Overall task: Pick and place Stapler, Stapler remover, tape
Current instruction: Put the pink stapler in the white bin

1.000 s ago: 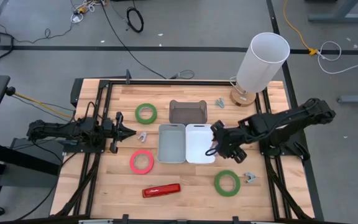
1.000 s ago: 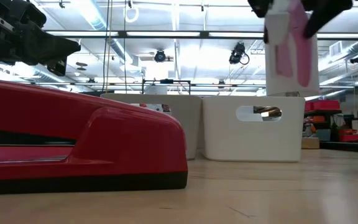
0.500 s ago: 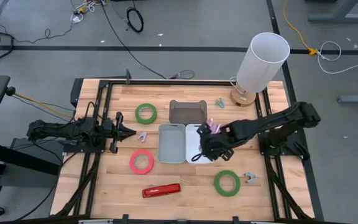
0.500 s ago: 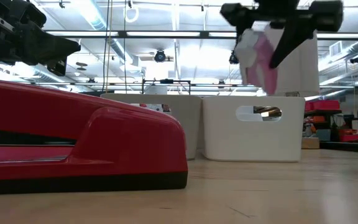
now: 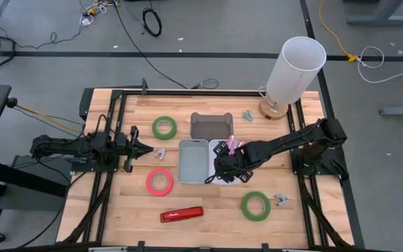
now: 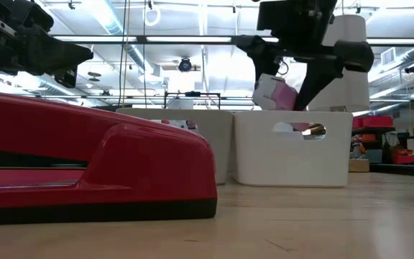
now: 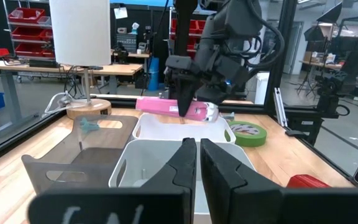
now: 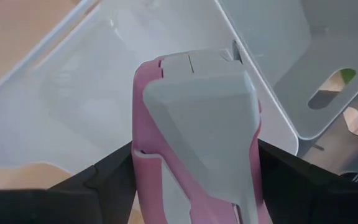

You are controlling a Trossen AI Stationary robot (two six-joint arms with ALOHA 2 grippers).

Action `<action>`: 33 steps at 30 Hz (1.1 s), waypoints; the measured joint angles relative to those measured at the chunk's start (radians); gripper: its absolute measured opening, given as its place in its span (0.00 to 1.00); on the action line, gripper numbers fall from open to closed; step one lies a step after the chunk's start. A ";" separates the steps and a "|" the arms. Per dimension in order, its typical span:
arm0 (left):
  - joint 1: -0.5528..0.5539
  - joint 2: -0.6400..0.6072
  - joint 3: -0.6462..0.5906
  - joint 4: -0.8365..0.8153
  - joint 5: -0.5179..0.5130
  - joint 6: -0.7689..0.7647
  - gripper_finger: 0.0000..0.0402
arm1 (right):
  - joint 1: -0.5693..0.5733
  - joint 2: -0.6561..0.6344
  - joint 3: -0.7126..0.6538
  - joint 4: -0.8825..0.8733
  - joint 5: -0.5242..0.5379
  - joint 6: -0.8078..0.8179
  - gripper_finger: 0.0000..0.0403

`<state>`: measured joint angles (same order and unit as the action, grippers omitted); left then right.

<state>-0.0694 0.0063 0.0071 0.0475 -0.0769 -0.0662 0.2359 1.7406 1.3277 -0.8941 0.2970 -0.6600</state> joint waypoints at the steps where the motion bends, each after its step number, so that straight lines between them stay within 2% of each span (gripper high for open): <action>1: 0.000 0.000 0.000 0.000 0.000 0.000 0.07 | 0.001 0.001 0.000 0.005 0.000 -0.013 0.70; 6: 0.000 0.000 0.000 0.000 0.000 0.000 0.07 | 0.006 0.000 0.001 0.037 -0.005 -0.041 0.70; 18: 0.000 0.000 0.000 0.000 0.000 0.000 0.07 | -0.001 0.000 0.041 0.057 -0.155 0.005 0.70; 33: 0.000 0.000 0.000 0.000 0.000 0.000 0.07 | -0.019 0.000 0.039 0.062 -0.156 0.024 0.70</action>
<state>-0.0696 0.0063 0.0071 0.0475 -0.0765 -0.0658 0.2165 1.7405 1.3666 -0.8318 0.1410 -0.6361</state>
